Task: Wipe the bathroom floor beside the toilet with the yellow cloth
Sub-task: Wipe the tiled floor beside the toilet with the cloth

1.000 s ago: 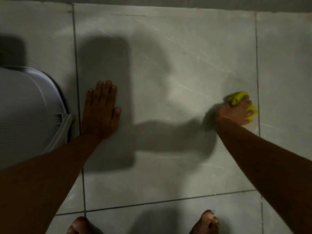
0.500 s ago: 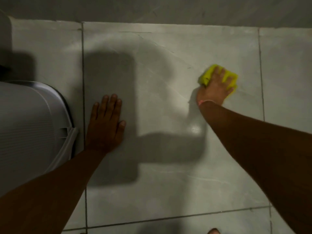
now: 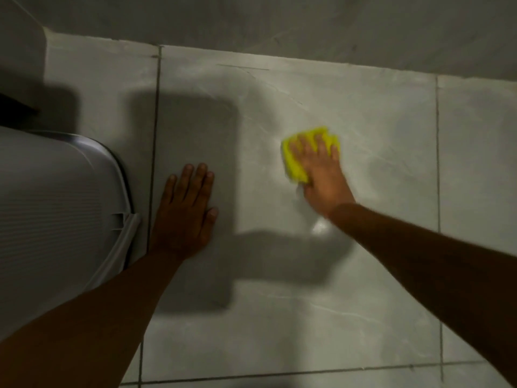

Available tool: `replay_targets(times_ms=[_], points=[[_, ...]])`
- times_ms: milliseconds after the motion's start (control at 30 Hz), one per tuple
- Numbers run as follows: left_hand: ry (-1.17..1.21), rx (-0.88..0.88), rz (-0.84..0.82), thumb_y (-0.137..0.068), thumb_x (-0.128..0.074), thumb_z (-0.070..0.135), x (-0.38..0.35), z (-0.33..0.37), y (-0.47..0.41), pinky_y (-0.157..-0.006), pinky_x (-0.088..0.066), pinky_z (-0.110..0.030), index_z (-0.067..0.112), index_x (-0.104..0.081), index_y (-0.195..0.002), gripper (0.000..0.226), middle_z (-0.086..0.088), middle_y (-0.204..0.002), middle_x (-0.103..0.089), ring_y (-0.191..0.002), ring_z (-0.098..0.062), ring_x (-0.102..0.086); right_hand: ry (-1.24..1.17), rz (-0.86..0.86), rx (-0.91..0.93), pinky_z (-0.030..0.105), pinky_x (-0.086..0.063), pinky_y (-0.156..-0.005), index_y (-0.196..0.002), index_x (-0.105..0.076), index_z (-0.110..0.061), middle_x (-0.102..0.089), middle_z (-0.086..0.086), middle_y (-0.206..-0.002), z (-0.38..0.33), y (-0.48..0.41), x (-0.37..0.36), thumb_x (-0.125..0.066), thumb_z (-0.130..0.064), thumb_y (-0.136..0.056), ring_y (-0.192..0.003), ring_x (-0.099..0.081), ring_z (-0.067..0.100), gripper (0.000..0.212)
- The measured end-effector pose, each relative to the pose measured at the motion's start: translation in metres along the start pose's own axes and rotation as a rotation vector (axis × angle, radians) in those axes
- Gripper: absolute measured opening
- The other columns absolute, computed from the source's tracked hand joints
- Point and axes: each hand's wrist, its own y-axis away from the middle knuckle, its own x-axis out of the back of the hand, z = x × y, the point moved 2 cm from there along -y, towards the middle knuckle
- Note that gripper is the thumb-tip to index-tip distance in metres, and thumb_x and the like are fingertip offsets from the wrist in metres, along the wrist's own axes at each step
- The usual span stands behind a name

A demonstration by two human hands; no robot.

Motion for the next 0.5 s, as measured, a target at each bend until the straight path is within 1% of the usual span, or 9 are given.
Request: replay_targets(times_ms=[67,133,167,267,300,333,367,433,500], points=[[0.007,-0.003,-0.001,-0.095,-0.036,0.041,0.000,0.001,0.000,-0.126,-0.011,-0.051,0.013,-0.018,-0.158,0.071,-0.009,-0.167,-0.017,-0.155,-0.030,-0.011,0.111,-0.126,0.270,0.057,-0.009,-0.120,-0.150,-0.025,-0.024,-0.022,0.004,-0.160,0.019,0.047,0.003,-0.048,-0.007,-0.076,-0.148,-0.013,0.035,0.080],[0.009,-0.009,0.006,-0.096,-0.035,0.042,0.000,0.002,-0.001,-0.126,-0.010,-0.051,0.013,-0.018,-0.158,0.070,-0.009,-0.167,-0.017,-0.155,-0.030,-0.010,0.161,-0.145,0.367,0.060,-0.012,-0.119,-0.149,-0.026,-0.022,-0.023,0.009,-0.159,0.058,0.052,0.014,-0.040,-0.012,-0.081,-0.147,-0.015,0.037,0.070],[0.005,-0.007,0.007,-0.096,-0.034,0.042,-0.001,0.001,-0.001,-0.126,-0.010,-0.051,0.013,-0.017,-0.158,0.070,-0.009,-0.167,-0.016,-0.155,-0.030,-0.010,0.143,-0.124,0.277,0.062,-0.012,-0.119,-0.149,-0.025,-0.021,-0.024,0.013,-0.159,0.070,0.044,0.018,-0.040,-0.013,-0.081,-0.147,-0.015,0.039,0.070],[0.011,-0.017,-0.003,-0.096,-0.034,0.041,0.000,0.001,-0.002,-0.126,-0.010,-0.051,0.013,-0.016,-0.158,0.071,-0.010,-0.168,-0.015,-0.156,-0.030,-0.009,0.038,0.061,-0.305,0.064,-0.008,-0.118,-0.151,-0.019,-0.021,-0.020,0.014,-0.161,0.061,0.007,0.017,-0.057,-0.010,-0.079,-0.146,-0.012,0.044,0.083],[0.009,-0.018,-0.002,-0.096,-0.034,0.041,0.000,0.001,-0.001,-0.126,-0.010,-0.051,0.013,-0.015,-0.158,0.071,-0.010,-0.168,-0.015,-0.156,-0.030,-0.009,0.011,0.085,-0.416,0.063,-0.004,-0.118,-0.152,-0.018,-0.019,-0.017,0.014,-0.161,0.039,0.003,0.012,-0.059,-0.011,-0.079,-0.146,-0.010,0.044,0.084],[0.004,-0.019,-0.001,-0.096,-0.033,0.041,-0.001,0.001,-0.001,-0.126,-0.010,-0.051,0.013,-0.015,-0.158,0.071,-0.010,-0.168,-0.014,-0.156,-0.030,-0.009,-0.014,0.105,-0.387,0.065,-0.002,-0.117,-0.152,-0.020,-0.017,-0.016,0.015,-0.161,0.012,0.006,0.004,-0.059,-0.012,-0.079,-0.147,-0.008,0.045,0.082],[-0.001,-0.019,0.000,-0.096,-0.033,0.041,-0.002,0.000,0.000,-0.126,-0.010,-0.051,0.014,-0.014,-0.158,0.071,-0.010,-0.168,-0.014,-0.156,-0.030,-0.009,-0.034,0.109,-0.224,0.067,-0.003,-0.116,-0.151,-0.024,-0.015,-0.019,0.017,-0.160,-0.014,0.019,-0.009,-0.058,-0.012,-0.081,-0.146,-0.009,0.046,0.078],[-0.001,-0.019,0.008,-0.095,-0.033,0.042,-0.003,0.000,0.000,-0.126,-0.009,-0.050,0.014,-0.014,-0.158,0.071,-0.009,-0.168,-0.014,-0.155,-0.030,-0.010,0.033,0.031,0.276,0.068,-0.010,-0.116,-0.149,-0.030,-0.017,-0.028,0.014,-0.158,-0.049,0.075,-0.037,-0.051,-0.015,-0.088,-0.146,-0.015,0.045,0.065],[-0.003,-0.012,0.009,-0.095,-0.033,0.042,-0.004,0.000,-0.001,-0.126,-0.008,-0.050,0.015,-0.013,-0.158,0.071,-0.009,-0.168,-0.014,-0.155,-0.030,-0.009,0.179,-0.118,0.547,0.061,-0.012,-0.119,-0.150,-0.024,-0.025,-0.025,0.005,-0.160,-0.048,0.138,-0.049,-0.041,-0.014,-0.089,-0.148,-0.014,0.036,0.065]])
